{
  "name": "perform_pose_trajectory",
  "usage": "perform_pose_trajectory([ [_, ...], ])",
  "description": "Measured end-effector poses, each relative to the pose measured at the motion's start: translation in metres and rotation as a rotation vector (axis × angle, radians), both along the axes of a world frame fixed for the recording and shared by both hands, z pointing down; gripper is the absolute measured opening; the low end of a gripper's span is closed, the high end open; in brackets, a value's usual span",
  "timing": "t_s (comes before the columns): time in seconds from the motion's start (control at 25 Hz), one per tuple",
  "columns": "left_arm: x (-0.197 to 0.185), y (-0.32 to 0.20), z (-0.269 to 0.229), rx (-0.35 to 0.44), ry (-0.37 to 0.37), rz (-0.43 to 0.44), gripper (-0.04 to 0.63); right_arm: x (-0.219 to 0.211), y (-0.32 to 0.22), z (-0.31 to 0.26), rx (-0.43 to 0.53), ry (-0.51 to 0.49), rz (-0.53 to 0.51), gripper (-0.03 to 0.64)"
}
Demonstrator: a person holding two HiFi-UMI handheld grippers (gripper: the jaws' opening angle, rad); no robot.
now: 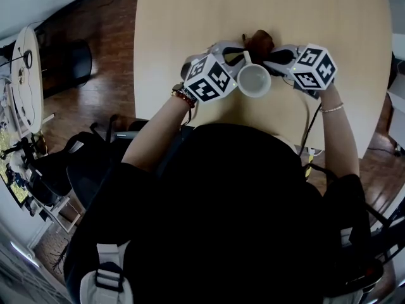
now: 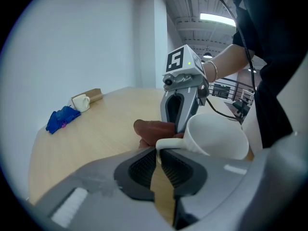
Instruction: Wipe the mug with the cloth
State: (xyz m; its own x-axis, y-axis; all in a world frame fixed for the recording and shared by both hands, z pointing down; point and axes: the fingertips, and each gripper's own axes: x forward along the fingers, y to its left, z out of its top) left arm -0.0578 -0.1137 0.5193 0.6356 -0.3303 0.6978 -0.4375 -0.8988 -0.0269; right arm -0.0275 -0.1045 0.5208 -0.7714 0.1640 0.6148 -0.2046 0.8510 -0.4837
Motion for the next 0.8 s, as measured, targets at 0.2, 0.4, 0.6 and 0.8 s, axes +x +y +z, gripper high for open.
perform_pose_trajectory([
  [0.2,-0.001,-0.003,0.002,-0.028,0.002,-0.04,0.037,0.003,0.001,-0.014,-0.032,-0.063,-0.007,0.049],
  [0.4,-0.001,-0.005,0.002,-0.042,-0.001,-0.082,0.035,0.028,0.005,-0.058,-0.101,-0.248,0.005,0.049],
  [0.6,-0.007,-0.005,0.004,-0.063,-0.011,-0.119,0.035,0.038,0.012,-0.067,-0.113,-0.304,0.025,0.049],
  [0.8,-0.018,0.004,0.005,-0.051,-0.054,-0.171,0.038,0.023,0.012,-0.049,-0.082,-0.281,0.068,0.049],
])
